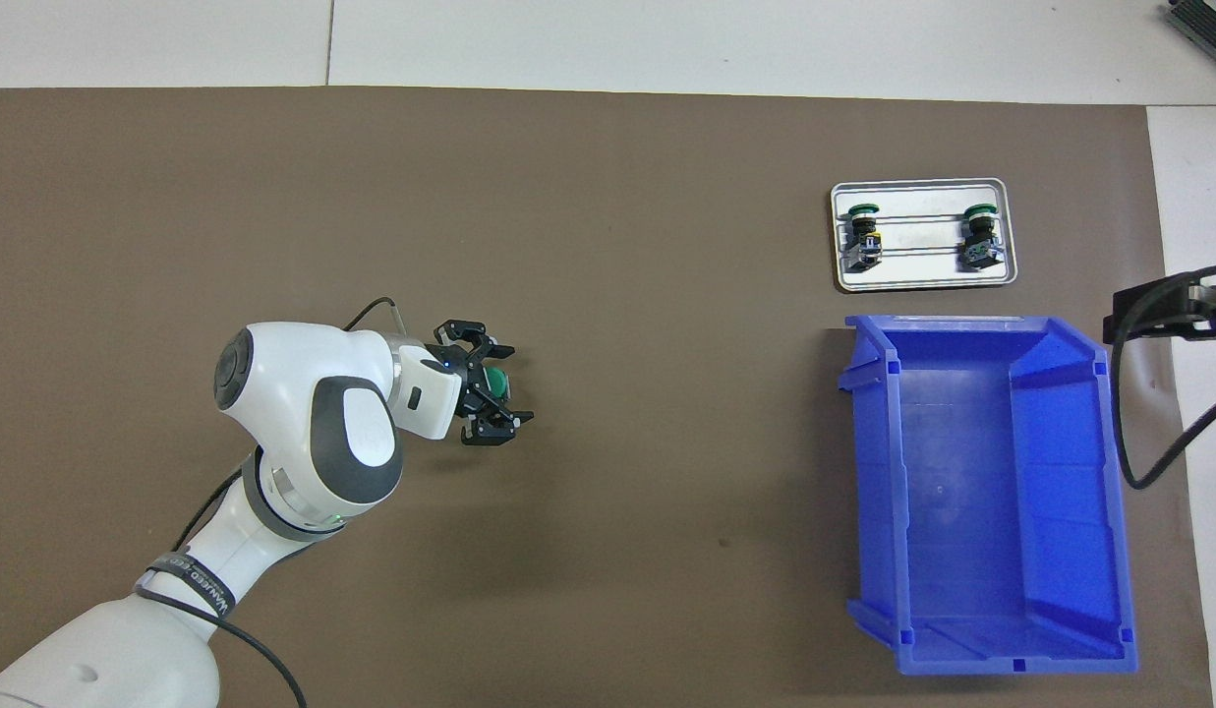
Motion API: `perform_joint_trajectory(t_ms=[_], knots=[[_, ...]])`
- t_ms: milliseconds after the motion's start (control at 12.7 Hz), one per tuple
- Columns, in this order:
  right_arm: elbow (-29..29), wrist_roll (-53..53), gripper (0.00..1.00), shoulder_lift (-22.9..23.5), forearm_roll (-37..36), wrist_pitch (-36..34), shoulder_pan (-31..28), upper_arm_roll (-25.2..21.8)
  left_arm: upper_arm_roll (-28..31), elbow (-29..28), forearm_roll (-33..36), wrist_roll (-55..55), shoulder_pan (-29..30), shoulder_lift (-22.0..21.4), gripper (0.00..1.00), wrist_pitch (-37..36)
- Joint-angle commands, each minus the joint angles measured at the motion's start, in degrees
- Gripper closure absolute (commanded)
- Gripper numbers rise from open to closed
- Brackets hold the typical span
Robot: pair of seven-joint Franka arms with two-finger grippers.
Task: Place and press button with both arms
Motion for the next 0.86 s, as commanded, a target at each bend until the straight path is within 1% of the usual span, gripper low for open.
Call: perform_joint_trajectory(t_ms=[0, 157, 314, 471, 550, 628, 707, 785], knots=[[-1.9, -1.7, 0.0, -1.7, -0.1, 1.1, -0.8, 0.1, -0.1, -0.4, -1.0, -5.0, -0.1, -4.1, 0.01, 0.4], [-1.9, -1.7, 0.0, -1.7, -0.1, 1.2, -0.7, 0.1, -0.2, 2.2, -1.0, -13.6, -0.2, -5.1, 0.01, 0.2], [-1.9, -1.7, 0.0, -1.7, -0.1, 1.2, -0.6, 0.2, 0.1, 5.8, -0.5, -21.7, 0.2, -5.1, 0.01, -2.7], [-1.9, -1.7, 0.0, -1.7, -0.1, 1.2, -0.6, 0.1, 0.3, 6.6, 0.1, -27.2, 0.5, -5.2, 0.02, -3.5], [-1.9, -1.7, 0.0, -1.7, -0.1, 1.2, -0.6, 0.1, 0.3, 6.6, 0.7, -29.1, 0.6, -5.2, 0.03, -3.5], [-1.9, -1.7, 0.0, -1.6, -0.1, 1.2, -0.6, 0.1, 0.4, 6.6, 1.5, -31.8, 0.6, -5.2, 0.08, -3.5], [-1.9, -1.7, 0.0, -1.7, -0.1, 1.1, -0.6, 0.1, 0.4, 6.8, 3.6, -34.6, 0.7, -5.1, 0.12, -3.5], [-1.9, -1.7, 0.0, -1.7, -0.1, 1.1, -0.6, 0.1, 0.3, 8.1, 6.1, -38.0, 0.7, -4.6, 0.13, -3.8]])
